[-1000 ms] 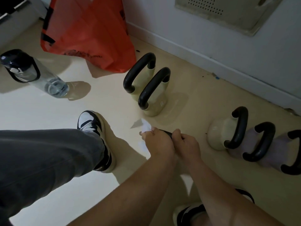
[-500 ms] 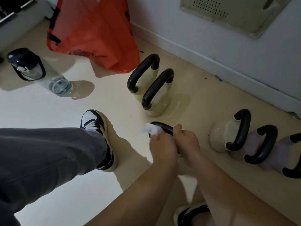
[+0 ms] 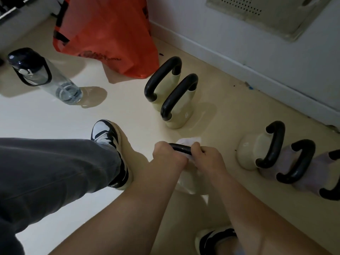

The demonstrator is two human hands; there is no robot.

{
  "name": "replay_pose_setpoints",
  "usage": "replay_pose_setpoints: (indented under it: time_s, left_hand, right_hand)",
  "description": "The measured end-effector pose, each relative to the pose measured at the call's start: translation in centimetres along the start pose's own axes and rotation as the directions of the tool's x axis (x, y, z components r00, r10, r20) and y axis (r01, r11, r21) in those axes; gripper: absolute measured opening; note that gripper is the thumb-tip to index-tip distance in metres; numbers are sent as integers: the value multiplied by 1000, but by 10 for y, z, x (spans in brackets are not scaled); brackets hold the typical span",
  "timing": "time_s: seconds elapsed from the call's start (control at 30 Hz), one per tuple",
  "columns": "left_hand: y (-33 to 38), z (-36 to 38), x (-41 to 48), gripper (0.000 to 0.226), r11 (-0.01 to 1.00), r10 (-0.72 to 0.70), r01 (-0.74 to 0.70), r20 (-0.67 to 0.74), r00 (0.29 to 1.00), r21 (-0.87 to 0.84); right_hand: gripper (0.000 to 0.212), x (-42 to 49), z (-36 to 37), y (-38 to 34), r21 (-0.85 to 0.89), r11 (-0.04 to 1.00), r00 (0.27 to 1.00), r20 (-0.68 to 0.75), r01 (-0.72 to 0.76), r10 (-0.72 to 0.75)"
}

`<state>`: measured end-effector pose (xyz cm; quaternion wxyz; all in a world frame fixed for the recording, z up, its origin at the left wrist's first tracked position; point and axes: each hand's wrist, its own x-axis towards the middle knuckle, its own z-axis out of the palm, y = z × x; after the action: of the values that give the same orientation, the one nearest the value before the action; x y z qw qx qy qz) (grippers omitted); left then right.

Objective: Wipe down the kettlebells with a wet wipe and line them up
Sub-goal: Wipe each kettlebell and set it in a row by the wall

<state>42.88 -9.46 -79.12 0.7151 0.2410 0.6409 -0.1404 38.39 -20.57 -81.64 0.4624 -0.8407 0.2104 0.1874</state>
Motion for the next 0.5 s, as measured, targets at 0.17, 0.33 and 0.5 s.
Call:
replay_pose_setpoints:
  time_s: [0.17, 0.33, 0.5]
  left_hand:
    - [-46, -10, -26, 44, 980, 104, -138, 223, 969, 146]
    - [-2, -23, -17, 40, 996, -38, 51, 173, 984, -73]
    - [-11, -13, -41, 28, 988, -38, 67, 207, 978, -136]
  right_hand:
    - [58, -1, -4, 5, -21, 1000, 999, 36, -9, 9]
    - [53, -5, -8, 7, 29, 999, 998, 57, -29, 27]
    - [56, -2, 0, -2, -47, 999, 997, 82, 18, -14]
